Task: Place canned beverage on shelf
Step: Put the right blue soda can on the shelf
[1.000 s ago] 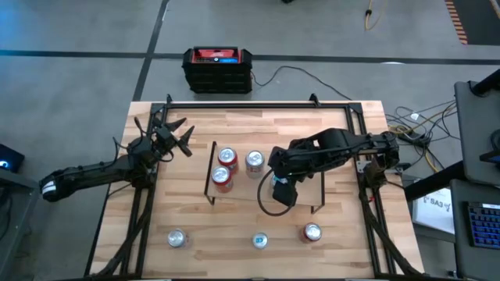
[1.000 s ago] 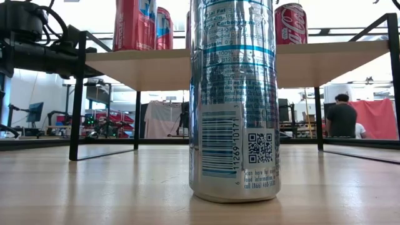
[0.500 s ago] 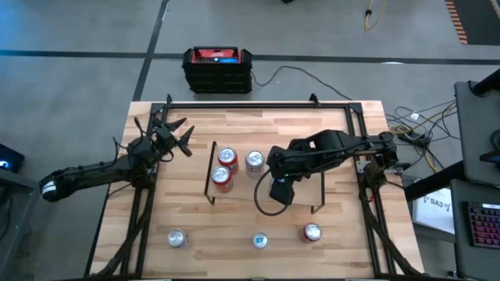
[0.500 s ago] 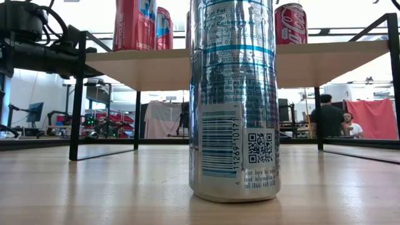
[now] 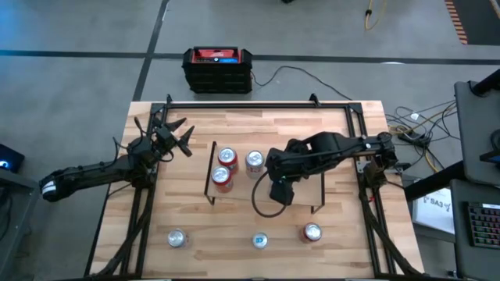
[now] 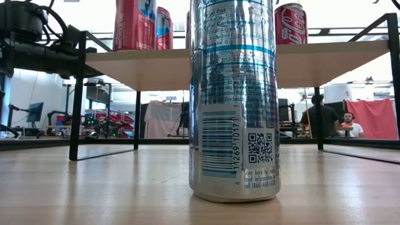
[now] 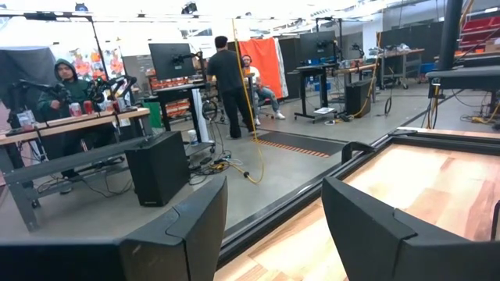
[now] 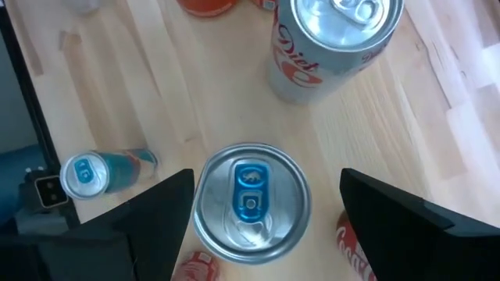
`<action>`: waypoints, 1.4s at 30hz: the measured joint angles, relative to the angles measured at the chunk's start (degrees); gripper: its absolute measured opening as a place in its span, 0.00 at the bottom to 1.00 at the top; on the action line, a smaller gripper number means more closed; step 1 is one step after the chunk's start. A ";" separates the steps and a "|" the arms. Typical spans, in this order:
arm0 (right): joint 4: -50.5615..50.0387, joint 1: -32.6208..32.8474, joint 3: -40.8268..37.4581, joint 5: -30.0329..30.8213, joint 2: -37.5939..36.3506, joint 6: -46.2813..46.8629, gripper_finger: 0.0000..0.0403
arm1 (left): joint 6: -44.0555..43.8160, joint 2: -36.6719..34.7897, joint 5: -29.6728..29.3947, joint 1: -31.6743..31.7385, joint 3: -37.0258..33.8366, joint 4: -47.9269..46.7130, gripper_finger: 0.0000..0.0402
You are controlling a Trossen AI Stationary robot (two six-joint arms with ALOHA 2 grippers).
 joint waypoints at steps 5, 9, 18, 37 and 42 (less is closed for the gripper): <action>-0.04 0.00 -0.65 -0.30 0.00 -0.23 0.77 | 0.00 0.02 0.00 0.02 -0.01 0.00 0.49; -0.09 0.04 -0.76 -0.62 0.00 -0.23 0.77 | 0.00 0.01 -0.01 0.01 -0.01 0.00 0.49; -0.09 0.04 -1.44 -2.59 0.00 0.11 0.75 | 0.00 0.00 0.00 0.00 -0.02 0.00 0.49; -0.04 0.00 -1.44 -3.19 0.00 6.66 0.58 | 0.00 0.02 0.00 0.00 -0.01 0.00 0.49; -0.02 -0.35 -1.44 -2.43 0.00 13.71 0.60 | 0.00 0.01 -0.01 0.01 -0.01 0.00 0.49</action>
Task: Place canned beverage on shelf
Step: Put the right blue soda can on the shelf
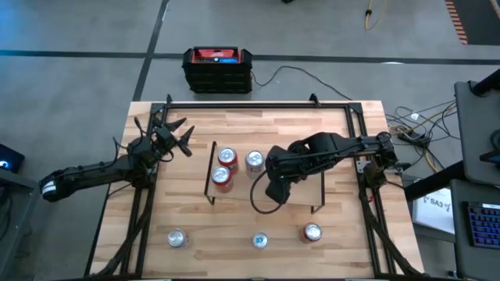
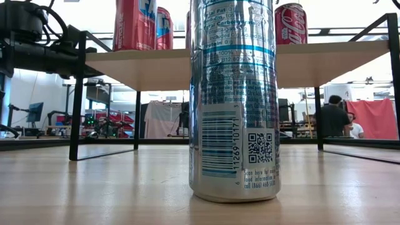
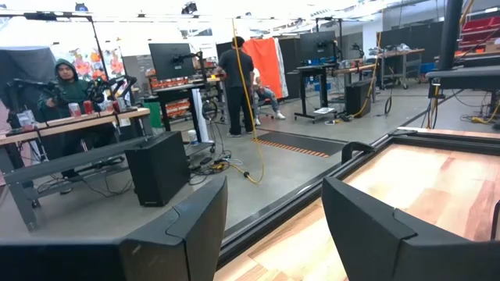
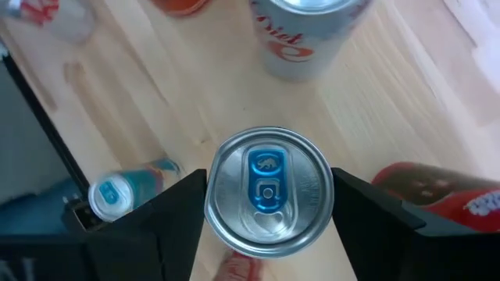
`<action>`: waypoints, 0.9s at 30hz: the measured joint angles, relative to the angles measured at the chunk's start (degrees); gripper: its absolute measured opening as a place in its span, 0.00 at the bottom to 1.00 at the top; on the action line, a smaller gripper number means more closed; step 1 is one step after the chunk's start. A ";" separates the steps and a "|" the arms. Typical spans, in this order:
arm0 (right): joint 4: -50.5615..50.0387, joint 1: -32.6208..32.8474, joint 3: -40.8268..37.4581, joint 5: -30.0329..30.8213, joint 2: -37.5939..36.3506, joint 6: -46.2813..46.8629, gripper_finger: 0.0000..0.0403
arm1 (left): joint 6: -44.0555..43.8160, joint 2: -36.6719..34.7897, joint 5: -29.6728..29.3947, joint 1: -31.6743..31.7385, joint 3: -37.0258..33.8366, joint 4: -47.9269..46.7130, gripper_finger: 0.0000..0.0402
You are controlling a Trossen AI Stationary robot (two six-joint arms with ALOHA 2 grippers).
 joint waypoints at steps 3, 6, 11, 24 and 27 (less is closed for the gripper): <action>-0.07 -0.13 0.00 0.41 0.00 3.76 0.58 | 0.00 -0.01 0.00 0.01 -0.01 0.00 0.49; -0.10 -0.15 0.00 0.40 -0.01 6.39 0.59 | 0.00 -0.01 -0.01 0.01 0.01 0.00 0.49; -0.09 -0.13 0.00 0.48 0.00 10.91 0.59 | 0.00 0.00 0.01 0.00 0.01 0.00 0.49; -0.02 1.24 0.28 0.04 0.00 10.58 0.59 | 0.00 -0.01 -0.01 -0.01 -0.01 0.00 0.49; -0.08 1.67 0.33 0.22 -0.01 6.93 0.59 | 0.00 -0.01 0.01 0.01 0.00 0.01 0.49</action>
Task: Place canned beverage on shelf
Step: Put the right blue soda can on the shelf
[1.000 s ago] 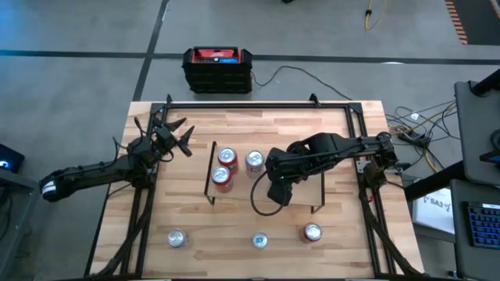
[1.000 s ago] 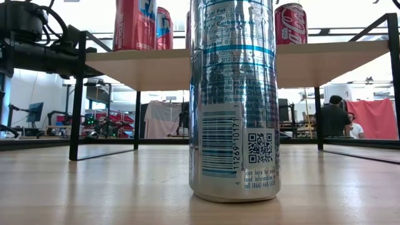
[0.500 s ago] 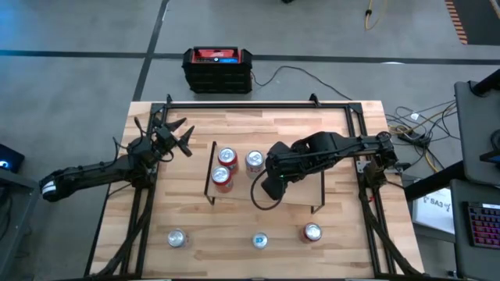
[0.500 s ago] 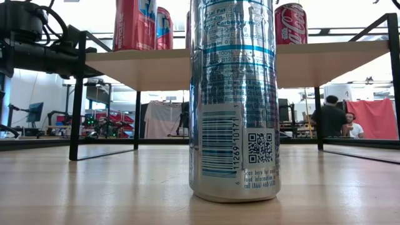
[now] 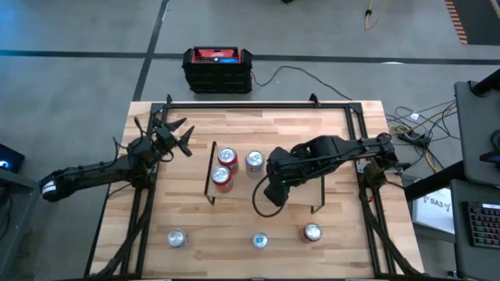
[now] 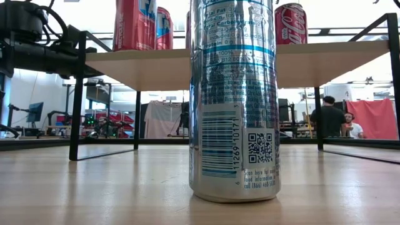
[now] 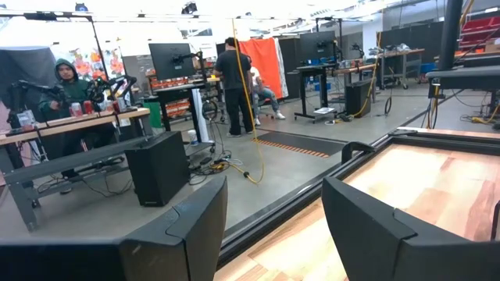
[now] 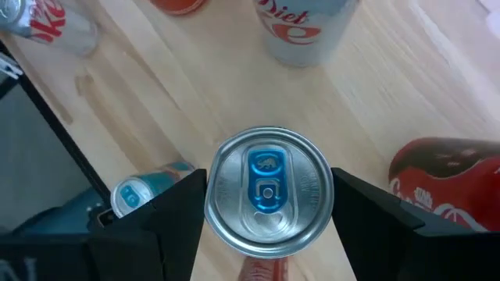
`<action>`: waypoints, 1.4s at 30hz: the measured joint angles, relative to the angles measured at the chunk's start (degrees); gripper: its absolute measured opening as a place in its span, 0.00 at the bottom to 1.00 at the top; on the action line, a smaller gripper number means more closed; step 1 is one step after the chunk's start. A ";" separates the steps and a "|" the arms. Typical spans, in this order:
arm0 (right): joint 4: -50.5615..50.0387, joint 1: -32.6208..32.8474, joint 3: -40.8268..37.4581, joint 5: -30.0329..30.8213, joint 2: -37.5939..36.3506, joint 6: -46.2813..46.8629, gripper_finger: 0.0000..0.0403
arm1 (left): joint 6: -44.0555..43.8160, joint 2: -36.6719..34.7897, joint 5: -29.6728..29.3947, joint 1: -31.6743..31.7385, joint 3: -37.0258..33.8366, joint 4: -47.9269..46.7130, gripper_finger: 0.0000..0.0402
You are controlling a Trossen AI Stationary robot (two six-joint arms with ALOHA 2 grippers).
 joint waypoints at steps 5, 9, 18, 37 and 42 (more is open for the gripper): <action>-0.09 0.25 0.14 1.92 0.01 -3.80 0.59 | 0.00 0.01 -0.01 -0.01 0.01 0.00 0.49; -0.11 0.11 0.95 2.79 0.01 -6.27 0.59 | 0.00 0.01 -0.01 0.00 0.00 -0.01 0.49; -0.06 0.11 2.10 2.59 0.01 -11.23 0.58 | 0.00 0.00 0.00 0.00 -0.01 -0.01 0.49; -0.02 -1.98 0.94 5.22 0.01 8.81 0.58 | 0.00 0.00 0.00 0.00 0.01 0.01 0.49; 0.05 -2.47 0.47 5.15 0.01 12.37 0.58 | 0.00 0.00 0.00 -0.02 -0.01 -0.01 0.49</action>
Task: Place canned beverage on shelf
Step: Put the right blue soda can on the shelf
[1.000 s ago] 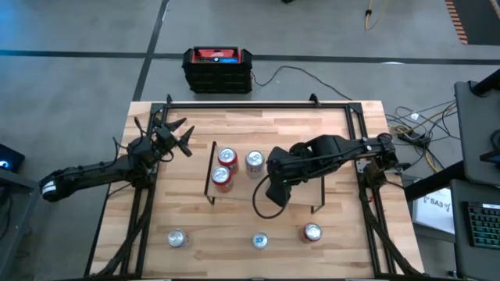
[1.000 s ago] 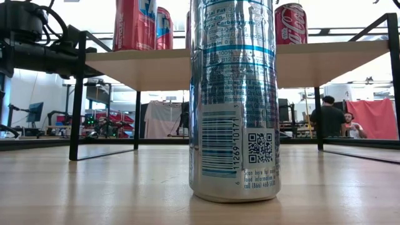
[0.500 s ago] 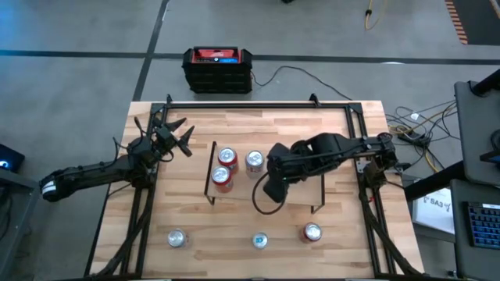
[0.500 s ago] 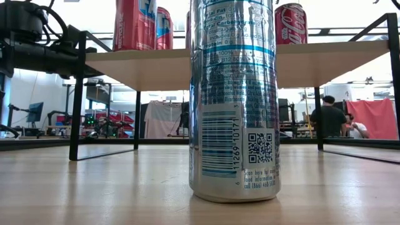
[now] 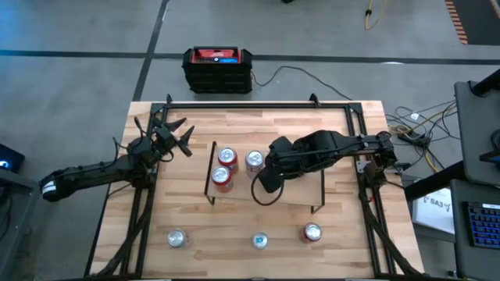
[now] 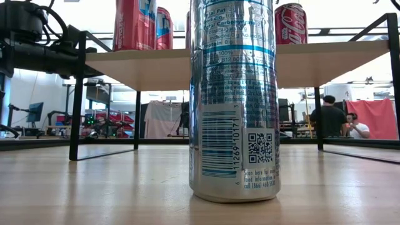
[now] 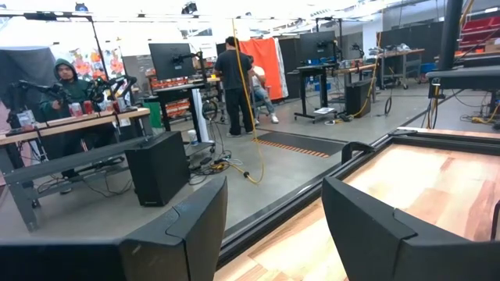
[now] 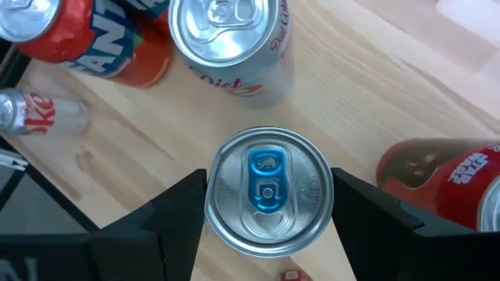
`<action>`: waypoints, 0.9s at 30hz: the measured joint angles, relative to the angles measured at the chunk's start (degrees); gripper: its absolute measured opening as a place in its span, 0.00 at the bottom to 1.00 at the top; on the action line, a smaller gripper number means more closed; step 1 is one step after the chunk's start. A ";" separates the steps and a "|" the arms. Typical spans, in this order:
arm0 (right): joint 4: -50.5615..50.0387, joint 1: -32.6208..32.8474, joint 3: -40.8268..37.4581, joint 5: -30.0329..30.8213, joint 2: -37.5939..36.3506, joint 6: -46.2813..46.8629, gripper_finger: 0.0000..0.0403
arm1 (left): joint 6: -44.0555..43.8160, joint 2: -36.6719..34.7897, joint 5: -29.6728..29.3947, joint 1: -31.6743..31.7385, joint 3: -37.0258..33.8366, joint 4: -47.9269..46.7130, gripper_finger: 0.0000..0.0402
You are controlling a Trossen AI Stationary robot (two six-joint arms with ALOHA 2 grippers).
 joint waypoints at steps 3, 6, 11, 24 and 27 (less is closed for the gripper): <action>-0.02 -0.09 -0.14 -0.04 0.00 2.55 0.58 | 0.00 0.00 0.00 0.00 0.00 0.00 0.49; -0.03 -0.22 -0.14 -0.17 0.00 4.61 0.58 | 0.00 0.01 0.00 0.01 0.01 0.00 0.49; -0.01 -0.24 -0.20 -0.52 0.00 7.75 0.58 | 0.00 0.00 -0.02 0.02 0.00 0.00 0.49; 0.01 -0.17 -0.61 -0.46 0.00 8.44 0.60 | 0.00 0.00 0.00 0.00 0.00 0.01 0.49; 0.05 0.00 -0.94 -0.12 0.00 8.05 0.61 | 0.00 0.01 -0.01 0.01 0.00 0.00 0.49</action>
